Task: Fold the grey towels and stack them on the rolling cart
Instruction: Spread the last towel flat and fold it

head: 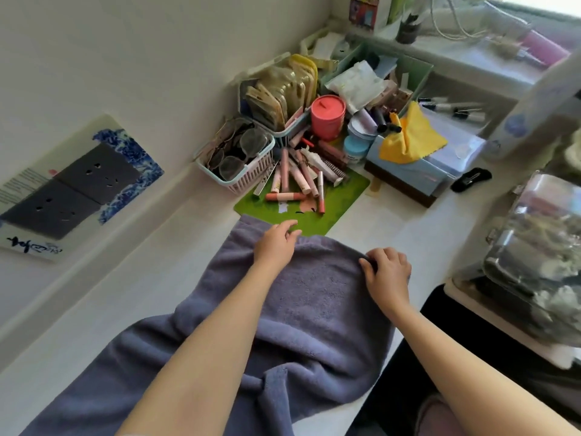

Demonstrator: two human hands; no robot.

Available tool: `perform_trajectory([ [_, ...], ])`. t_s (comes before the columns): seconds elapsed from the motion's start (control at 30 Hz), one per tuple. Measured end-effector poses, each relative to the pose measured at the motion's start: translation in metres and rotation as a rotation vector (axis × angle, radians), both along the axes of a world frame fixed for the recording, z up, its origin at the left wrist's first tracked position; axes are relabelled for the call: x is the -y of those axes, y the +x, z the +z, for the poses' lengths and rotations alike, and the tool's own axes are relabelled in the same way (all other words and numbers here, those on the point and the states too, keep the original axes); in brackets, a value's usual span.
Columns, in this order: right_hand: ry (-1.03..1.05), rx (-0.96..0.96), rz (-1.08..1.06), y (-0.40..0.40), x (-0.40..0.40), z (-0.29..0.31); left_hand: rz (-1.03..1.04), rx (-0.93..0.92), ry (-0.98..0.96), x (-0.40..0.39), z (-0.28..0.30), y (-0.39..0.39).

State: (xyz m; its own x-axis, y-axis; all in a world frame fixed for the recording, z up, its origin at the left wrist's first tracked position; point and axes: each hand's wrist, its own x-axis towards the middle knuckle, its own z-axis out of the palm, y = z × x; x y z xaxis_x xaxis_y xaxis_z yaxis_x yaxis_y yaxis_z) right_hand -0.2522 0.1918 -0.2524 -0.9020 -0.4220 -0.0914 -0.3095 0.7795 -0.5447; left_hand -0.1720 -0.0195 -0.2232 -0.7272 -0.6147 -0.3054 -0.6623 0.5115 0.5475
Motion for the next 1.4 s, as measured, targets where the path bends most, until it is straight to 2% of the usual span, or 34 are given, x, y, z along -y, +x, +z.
perform_trajectory([
  [0.07, -0.026, 0.011, 0.002, -0.003, -0.003, -0.001, -0.004, 0.044, 0.044, 0.003, -0.007, -0.005],
  [0.2, -0.051, 0.046, 0.012, -0.006, -0.005, -0.001, -0.058, 0.152, -0.038, 0.003, -0.009, -0.012],
  [0.3, -0.075, 0.105, 0.015, -0.008, -0.005, 0.006, -0.013, 0.135, 0.022, 0.007, -0.006, -0.012],
  [0.47, -0.184, 0.365, 0.076, -0.007, -0.009, 0.040, 0.154, -0.107, 0.230, 0.012, 0.013, 0.007],
  [0.57, -0.203, 0.440, 0.152, 0.004, -0.005, 0.068, 0.252, -0.249, 0.247, 0.015, 0.036, 0.031],
  [0.8, -0.541, 0.617, 0.242, 0.058, 0.032, 0.132, 0.569, -0.628, 0.250, 0.019, 0.115, 0.091],
  [1.03, -0.833, 0.860, 0.546, 0.161, 0.086, 0.202, 0.656, -0.953, 0.254, 0.031, 0.204, 0.194],
  [1.2, -0.842, 0.965, 0.779, 0.263, 0.110, 0.224, 0.800, -1.082, 0.227, 0.029, 0.230, 0.313],
  [1.4, -0.807, 1.091, 0.986, 0.414, 0.117, 0.239, 0.908, -1.335, 0.362, 0.014, 0.244, 0.474],
])
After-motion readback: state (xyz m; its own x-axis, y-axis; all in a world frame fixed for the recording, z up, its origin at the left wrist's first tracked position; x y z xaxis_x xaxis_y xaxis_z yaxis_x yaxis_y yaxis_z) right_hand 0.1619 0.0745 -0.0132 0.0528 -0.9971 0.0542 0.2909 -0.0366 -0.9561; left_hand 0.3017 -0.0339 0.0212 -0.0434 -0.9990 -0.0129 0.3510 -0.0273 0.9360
